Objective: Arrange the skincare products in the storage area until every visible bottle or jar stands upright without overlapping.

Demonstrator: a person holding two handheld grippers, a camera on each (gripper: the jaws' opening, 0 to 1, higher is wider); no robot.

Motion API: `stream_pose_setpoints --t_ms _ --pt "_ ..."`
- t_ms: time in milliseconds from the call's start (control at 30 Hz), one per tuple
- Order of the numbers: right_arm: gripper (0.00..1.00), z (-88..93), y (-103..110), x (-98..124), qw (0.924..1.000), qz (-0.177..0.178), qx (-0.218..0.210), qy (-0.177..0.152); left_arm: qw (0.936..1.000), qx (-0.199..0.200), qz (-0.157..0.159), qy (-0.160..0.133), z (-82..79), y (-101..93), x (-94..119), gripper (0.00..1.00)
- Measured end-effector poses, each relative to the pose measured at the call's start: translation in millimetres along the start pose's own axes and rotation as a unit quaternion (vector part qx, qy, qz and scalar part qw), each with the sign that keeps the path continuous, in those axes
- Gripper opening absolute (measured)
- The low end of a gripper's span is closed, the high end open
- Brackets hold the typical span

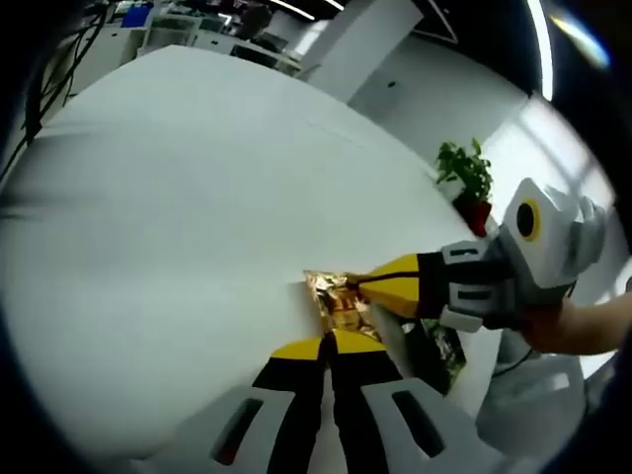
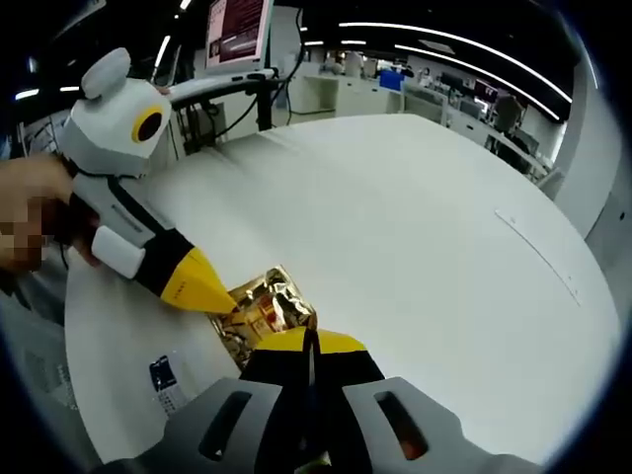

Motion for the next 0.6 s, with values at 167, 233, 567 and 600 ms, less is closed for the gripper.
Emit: stream_pose_setpoints --t_ms 167,233,567,600 --pt "0.01 2.4 1 -1 1.0000 0.001 0.007 0.004 0.9986 -0.041 -0.030 0.014 2.6 -2.0 5 0.04" --pt "0.01 2.7 1 -2 1.0000 0.000 0.007 0.003 0.9977 -0.053 -0.039 0.013 2.6 -1.7 9 0.08" --pt "0.01 2.4 0 -2 0.9999 0.001 0.013 0.003 0.9631 -0.258 -0.073 -0.026 -22.4 -32.0 1 0.09" --pt "0.01 2.6 0 -2 0.9999 0.001 0.013 0.003 0.9578 -0.275 -0.080 -0.021 -22.6 -33.8 -3 0.10"
Point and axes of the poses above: the point that each gripper's makers call its tool centre point, and the gripper's own axes: x roughly backward along the fingers, y roughly to its left, z roughly out of its underside, the point moved 9 cm from there along x, roughly backward along the fingers, and after that the axes turned 13 degrees about y, right-handed, at the moved point
